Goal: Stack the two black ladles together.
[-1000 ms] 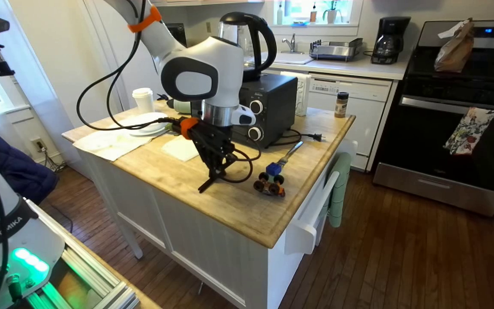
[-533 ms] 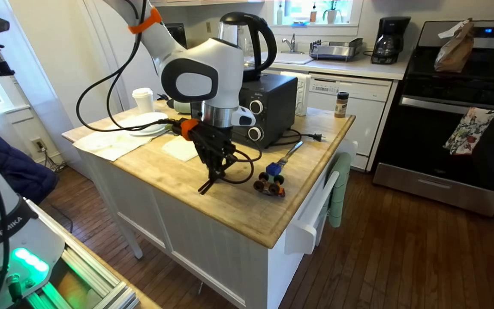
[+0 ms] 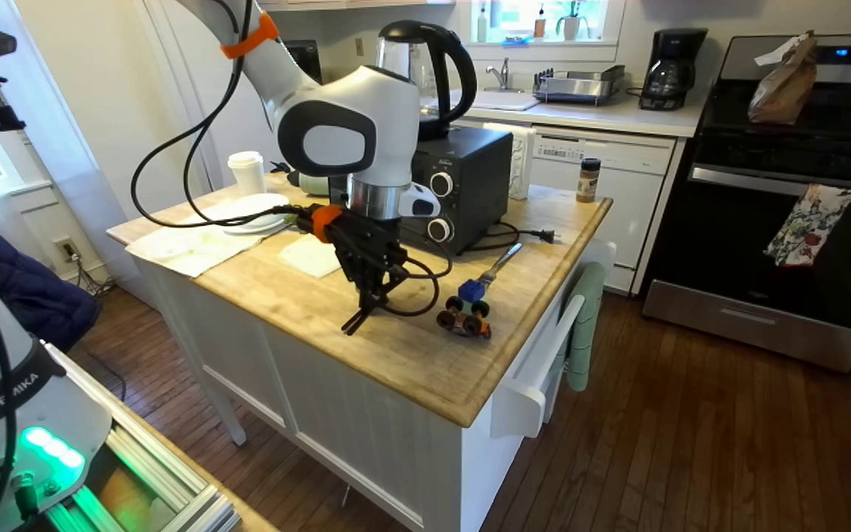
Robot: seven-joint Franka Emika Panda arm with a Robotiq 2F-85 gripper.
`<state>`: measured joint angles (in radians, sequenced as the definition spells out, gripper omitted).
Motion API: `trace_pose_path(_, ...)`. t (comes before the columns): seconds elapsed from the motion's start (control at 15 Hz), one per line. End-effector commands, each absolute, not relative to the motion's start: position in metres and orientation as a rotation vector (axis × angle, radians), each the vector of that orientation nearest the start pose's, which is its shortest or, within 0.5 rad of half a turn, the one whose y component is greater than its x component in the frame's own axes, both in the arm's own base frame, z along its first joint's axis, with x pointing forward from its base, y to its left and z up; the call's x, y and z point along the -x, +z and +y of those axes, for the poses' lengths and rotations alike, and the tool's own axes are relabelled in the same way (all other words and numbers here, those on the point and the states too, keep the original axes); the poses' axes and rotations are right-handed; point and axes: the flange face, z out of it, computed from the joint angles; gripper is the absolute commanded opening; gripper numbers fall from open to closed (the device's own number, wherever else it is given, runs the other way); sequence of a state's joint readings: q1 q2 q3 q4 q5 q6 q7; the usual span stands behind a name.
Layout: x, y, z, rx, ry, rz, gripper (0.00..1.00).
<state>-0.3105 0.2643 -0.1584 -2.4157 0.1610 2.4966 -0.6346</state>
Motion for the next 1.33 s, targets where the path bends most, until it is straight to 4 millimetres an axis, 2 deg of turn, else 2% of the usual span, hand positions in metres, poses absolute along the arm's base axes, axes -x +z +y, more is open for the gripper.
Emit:
trace_pose_path(0.0,-0.420,0.189,-0.223,3.002,0.198,-0.047,0.42)
trace_pose_path(0.27,-0.423,0.204,-0.228,3.013,0.161,-0.048,0.68)
trace_pose_path(0.53,-0.429,0.235,-0.235,3.038,0.076,-0.042,0.97)
trace_pose_path(0.8,-0.431,0.277,-0.236,3.049,0.005,0.001,1.00)
trace_pose_path(1.07,-0.425,0.315,-0.231,3.072,0.048,0.073,1.00)
trace_pose_path(1.27,-0.420,0.335,-0.225,3.075,0.092,0.115,1.00)
